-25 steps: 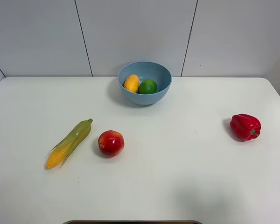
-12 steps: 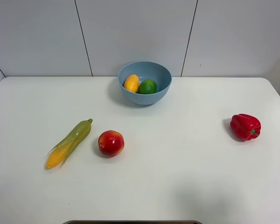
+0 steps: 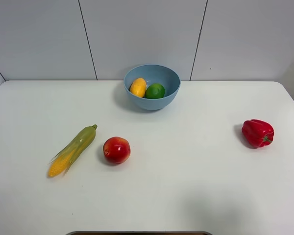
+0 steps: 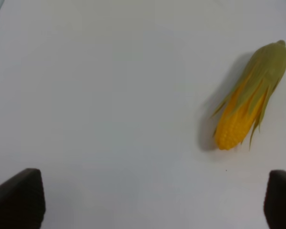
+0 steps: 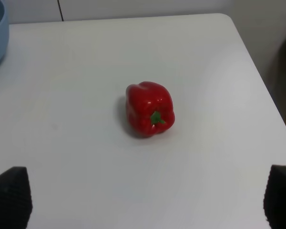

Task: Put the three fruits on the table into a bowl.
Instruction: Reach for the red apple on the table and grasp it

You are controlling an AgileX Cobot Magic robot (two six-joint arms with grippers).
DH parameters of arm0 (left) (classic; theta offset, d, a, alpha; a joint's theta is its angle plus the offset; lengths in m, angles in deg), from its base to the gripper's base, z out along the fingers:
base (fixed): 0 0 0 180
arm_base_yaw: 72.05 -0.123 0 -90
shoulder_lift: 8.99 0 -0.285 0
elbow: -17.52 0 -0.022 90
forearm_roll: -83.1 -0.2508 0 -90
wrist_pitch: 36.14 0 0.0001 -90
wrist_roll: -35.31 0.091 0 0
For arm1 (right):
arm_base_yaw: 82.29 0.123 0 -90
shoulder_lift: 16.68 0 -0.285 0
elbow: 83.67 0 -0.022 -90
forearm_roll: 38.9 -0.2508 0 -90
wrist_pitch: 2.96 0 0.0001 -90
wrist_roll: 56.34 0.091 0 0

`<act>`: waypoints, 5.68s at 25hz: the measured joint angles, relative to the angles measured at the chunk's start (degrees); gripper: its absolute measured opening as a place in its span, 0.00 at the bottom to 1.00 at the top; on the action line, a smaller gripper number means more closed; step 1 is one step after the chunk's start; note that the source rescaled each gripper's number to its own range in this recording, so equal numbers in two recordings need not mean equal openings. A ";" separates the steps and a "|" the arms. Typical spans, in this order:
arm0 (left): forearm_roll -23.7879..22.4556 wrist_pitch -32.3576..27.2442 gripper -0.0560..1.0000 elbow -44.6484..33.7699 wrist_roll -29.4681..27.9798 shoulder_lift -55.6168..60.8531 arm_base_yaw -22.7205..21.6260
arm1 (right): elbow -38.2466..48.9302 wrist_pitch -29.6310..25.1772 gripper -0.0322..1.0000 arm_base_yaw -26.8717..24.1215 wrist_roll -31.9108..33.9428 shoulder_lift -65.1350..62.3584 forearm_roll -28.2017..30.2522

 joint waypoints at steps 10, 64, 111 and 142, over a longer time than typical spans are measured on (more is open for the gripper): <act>0.00 0.00 0.78 0.00 -0.05 0.00 0.00 | 0.00 0.00 1.00 0.00 0.00 0.00 0.00; -4.95 8.13 0.78 43.44 12.19 -87.61 37.98 | 0.00 0.00 1.00 0.00 0.00 0.00 -0.42; 8.72 27.71 0.78 38.63 13.51 -110.74 34.81 | 0.00 0.04 1.00 0.00 0.00 0.00 -0.42; 8.72 37.54 0.06 37.05 13.36 -116.64 34.81 | 0.00 0.04 1.00 0.00 0.00 0.00 -0.42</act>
